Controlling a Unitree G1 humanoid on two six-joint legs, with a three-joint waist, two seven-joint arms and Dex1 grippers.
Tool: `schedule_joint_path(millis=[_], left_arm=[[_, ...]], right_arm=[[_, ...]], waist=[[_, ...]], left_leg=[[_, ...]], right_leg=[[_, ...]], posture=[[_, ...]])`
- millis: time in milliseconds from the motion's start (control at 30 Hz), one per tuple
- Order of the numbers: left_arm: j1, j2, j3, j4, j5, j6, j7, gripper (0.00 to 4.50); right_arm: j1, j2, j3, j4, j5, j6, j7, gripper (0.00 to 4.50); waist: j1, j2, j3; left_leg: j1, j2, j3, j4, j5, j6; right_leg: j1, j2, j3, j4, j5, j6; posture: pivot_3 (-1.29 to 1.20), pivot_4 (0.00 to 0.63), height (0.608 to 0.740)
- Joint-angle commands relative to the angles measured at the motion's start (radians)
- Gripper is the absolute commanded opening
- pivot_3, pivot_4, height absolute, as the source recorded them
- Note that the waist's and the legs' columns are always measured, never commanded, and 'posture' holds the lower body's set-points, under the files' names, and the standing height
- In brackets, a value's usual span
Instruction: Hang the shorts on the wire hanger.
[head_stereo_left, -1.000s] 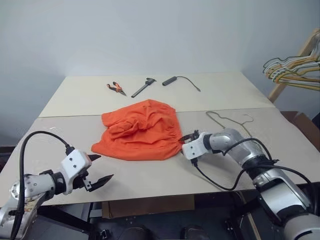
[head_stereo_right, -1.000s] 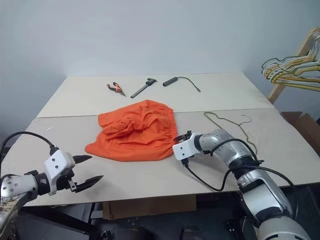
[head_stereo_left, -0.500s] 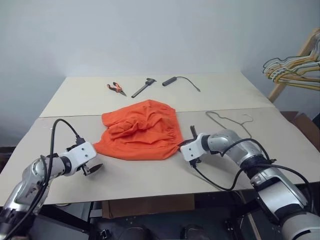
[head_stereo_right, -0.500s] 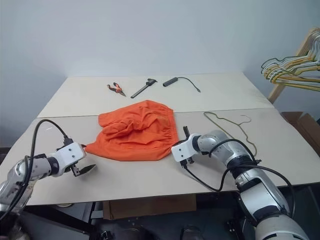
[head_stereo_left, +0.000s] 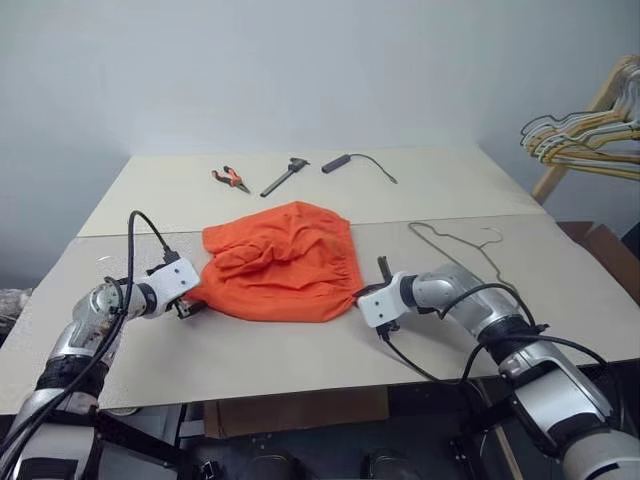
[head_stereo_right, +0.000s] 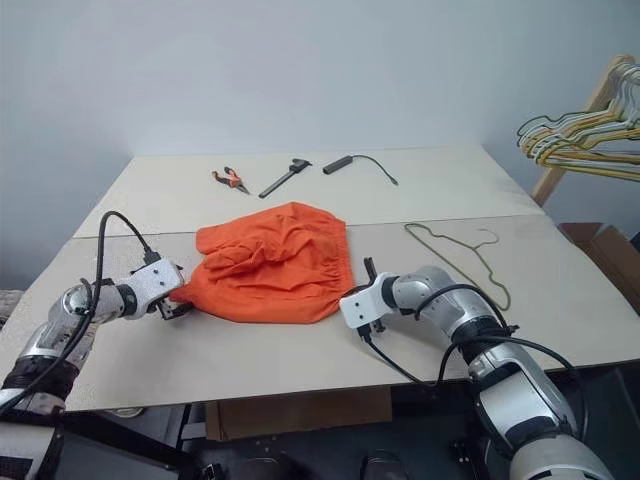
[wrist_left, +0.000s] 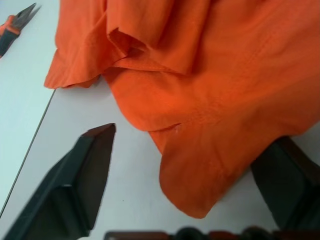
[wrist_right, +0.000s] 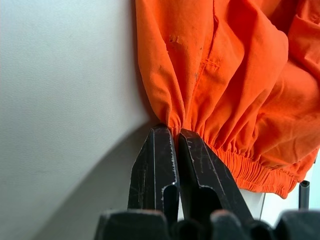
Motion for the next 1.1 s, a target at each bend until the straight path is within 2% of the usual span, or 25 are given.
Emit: schedule_joint_path(millis=[33, 367, 500, 600, 733, 867, 967, 1100], left_arm=[[-0.023, -0.013, -0.046, 0.078, 0.03, -0.033, -0.043, 3.25], [-0.064, -0.01, -0.055, 0.145, 0.038, -0.093, -0.068, 0.02], [-0.066, 0.012, -0.053, 0.126, 0.068, -0.092, -0.025, 0.02], [-0.004, 0.063, -0.019, -0.019, 0.042, -0.037, -0.066, 0.02], [0.249, 0.222, 0.084, -0.443, -0.089, 0.12, -0.238, 0.02], [0.556, 0.36, 0.278, -0.817, -0.187, 0.317, -0.349, 0.02], [0.742, 0.37, 0.408, -1.028, -0.232, 0.466, -0.397, 0.02], [0.865, 0.342, 0.463, -1.175, -0.278, 0.617, -0.397, 0.02]], right_arm=[[-0.005, -0.002, -0.029, -0.039, 0.026, 0.023, -0.008, 0.0], [0.017, 0.001, -0.034, -0.069, 0.028, 0.06, -0.012, 0.0], [0.023, 0.007, -0.039, -0.088, 0.017, 0.099, -0.026, 0.0], [0.036, 0.001, -0.049, -0.128, 0.03, 0.121, -0.022, 0.0], [0.078, -0.031, -0.061, -0.226, 0.044, 0.15, 0.011, 0.0], [0.12, -0.061, -0.071, -0.35, 0.08, 0.2, 0.072, 0.0], [0.155, -0.11, -0.059, -0.442, 0.121, 0.216, 0.173, 0.0], [0.188, -0.153, -0.043, -0.526, 0.175, 0.23, 0.276, 0.0]], waist=[[-0.001, 0.001, -0.001], [-0.012, 0.001, -0.001], [-0.014, 0.001, -0.001], [-0.021, 0.001, -0.002], [-0.052, 0.0, -0.002], [-0.067, -0.001, -0.001], [-0.062, -0.001, 0.0], [-0.035, -0.003, 0.001]], left_leg=[[0.0, 0.0, 0.0, 0.0, 0.0, 0.0], [0.002, 0.0, 0.0, 0.0, 0.001, 0.001], [0.001, 0.001, 0.0, 0.0, 0.001, 0.001], [0.0, 0.001, 0.0, 0.0, 0.001, 0.0], [-0.012, 0.001, 0.004, 0.0, 0.001, 0.001], [-0.016, 0.001, 0.006, 0.0, 0.001, -0.001], [-0.014, 0.001, 0.007, 0.0, -0.004, 0.006], [-0.004, 0.001, 0.01, 0.0, -0.005, 0.008]], right_leg=[[0.0, 0.0, 0.0, 0.0, 0.0, 0.0], [0.001, 0.0, 0.0, 0.001, 0.0, 0.0], [0.001, 0.0, 0.0, 0.001, 0.0, 0.0], [0.0, 0.0, 0.0, 0.002, 0.0, 0.0], [-0.016, 0.0, 0.009, 0.004, 0.0, 0.0], [-0.019, -0.001, 0.016, 0.0, 0.0, 0.0], [-0.017, -0.001, 0.015, -0.001, 0.0, 0.001], [-0.011, -0.001, 0.011, -0.002, -0.002, 0.004]], posture=[[0.01, 0.0, 0.74], [-0.01, 0.0, 0.74], [-0.01, 0.0, 0.74], [-0.01, 0.0, 0.74], [-0.02, 0.0, 0.74], [0.0, 0.0, 0.74], [0.0, 0.0, 0.74], [0.03, 0.0, 0.74]])
